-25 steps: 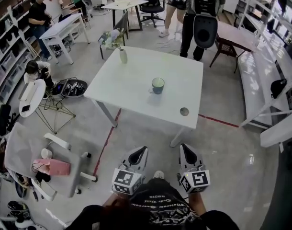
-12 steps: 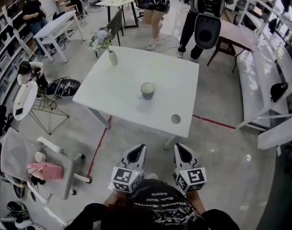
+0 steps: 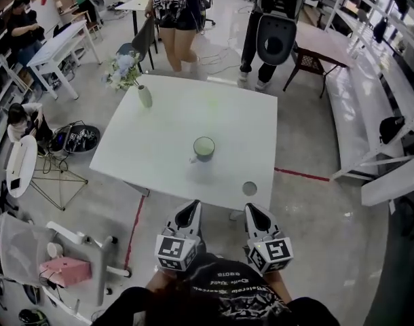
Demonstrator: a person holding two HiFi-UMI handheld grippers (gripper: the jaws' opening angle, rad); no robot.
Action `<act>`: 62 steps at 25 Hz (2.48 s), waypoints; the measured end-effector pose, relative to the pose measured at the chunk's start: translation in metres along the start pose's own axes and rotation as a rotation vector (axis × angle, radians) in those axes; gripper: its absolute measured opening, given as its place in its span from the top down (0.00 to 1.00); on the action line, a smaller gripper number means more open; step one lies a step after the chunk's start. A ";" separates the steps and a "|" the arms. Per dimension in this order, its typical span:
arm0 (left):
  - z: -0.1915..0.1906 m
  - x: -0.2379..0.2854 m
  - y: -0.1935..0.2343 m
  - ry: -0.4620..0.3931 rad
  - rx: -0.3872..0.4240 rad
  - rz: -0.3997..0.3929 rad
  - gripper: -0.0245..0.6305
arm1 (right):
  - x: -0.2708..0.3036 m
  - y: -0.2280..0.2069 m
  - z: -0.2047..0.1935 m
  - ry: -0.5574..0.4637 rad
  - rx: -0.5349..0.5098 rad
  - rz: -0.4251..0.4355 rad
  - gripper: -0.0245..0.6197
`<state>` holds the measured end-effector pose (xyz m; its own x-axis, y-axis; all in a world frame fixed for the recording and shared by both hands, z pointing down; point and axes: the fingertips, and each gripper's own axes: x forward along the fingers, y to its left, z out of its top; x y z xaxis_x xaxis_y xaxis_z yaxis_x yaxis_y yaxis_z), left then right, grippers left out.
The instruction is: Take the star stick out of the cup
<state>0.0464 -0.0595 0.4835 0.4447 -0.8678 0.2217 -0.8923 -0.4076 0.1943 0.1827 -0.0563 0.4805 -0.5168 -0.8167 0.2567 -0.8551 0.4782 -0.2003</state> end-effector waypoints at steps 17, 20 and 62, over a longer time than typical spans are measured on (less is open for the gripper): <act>0.068 0.145 0.244 0.020 0.016 -0.073 0.93 | 0.274 0.012 0.061 -0.001 0.079 -0.110 0.95; 0.070 0.157 0.261 0.021 0.014 -0.055 0.93 | 0.294 0.004 0.066 -0.010 0.079 -0.119 0.94; 0.064 0.138 0.284 0.020 -0.028 0.224 0.93 | 0.451 -0.053 0.055 0.335 0.188 0.146 0.89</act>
<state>-0.1509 -0.3132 0.5080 0.2376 -0.9297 0.2816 -0.9664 -0.1972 0.1647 -0.0025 -0.4681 0.5548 -0.6432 -0.5795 0.5005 -0.7657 0.4884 -0.4186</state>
